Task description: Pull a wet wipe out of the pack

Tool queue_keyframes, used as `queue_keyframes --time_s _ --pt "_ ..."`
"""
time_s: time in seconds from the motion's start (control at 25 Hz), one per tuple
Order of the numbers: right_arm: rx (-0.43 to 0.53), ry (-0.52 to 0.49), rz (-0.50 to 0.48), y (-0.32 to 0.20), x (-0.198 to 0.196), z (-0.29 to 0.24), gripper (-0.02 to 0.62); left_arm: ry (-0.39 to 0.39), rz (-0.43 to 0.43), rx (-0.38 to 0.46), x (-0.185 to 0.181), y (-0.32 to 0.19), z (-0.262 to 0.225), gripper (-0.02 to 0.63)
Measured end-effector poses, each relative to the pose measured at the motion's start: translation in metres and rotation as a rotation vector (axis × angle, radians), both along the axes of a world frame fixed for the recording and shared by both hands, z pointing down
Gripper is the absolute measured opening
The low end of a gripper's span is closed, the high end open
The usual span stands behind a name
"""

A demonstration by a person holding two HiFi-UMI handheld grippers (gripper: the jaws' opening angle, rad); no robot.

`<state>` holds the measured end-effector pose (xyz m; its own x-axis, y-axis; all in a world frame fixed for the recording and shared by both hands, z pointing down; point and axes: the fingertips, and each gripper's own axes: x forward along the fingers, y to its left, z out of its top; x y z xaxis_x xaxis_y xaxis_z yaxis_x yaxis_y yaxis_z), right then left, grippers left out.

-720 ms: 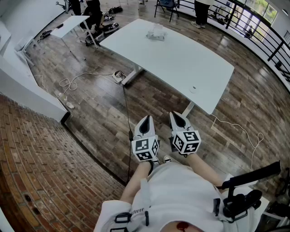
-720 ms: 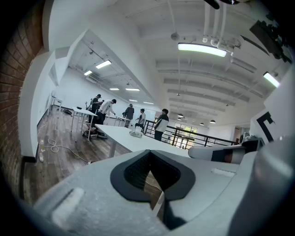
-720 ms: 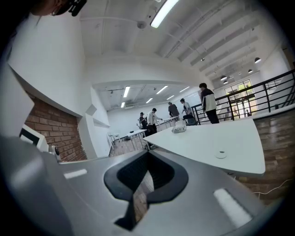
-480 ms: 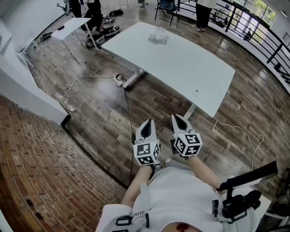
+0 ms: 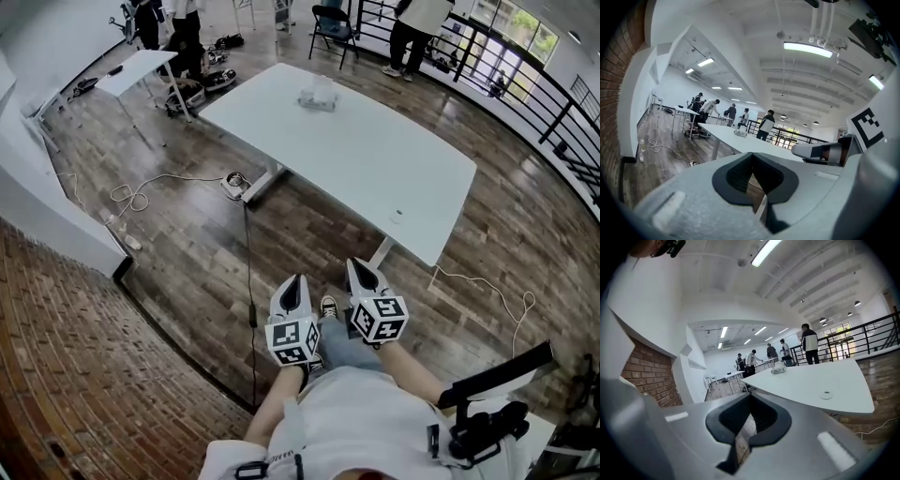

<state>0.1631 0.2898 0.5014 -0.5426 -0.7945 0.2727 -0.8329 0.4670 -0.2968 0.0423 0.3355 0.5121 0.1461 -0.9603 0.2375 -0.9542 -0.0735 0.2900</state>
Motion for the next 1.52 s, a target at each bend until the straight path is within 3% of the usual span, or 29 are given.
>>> queue_keyframes --time_s 0.8,1.52 --pt "-0.022 -0.049 -0.092 -0.185 -0.016 0.001 0.005 -0.055 -0.044 0.01 -0.015 -0.182 -0.014 0.002" --pt "-0.004 -0.072 -0.118 -0.273 -0.042 -0.001 0.005 -0.055 -0.109 0.045 -0.044 -0.268 -0.02 0.002"
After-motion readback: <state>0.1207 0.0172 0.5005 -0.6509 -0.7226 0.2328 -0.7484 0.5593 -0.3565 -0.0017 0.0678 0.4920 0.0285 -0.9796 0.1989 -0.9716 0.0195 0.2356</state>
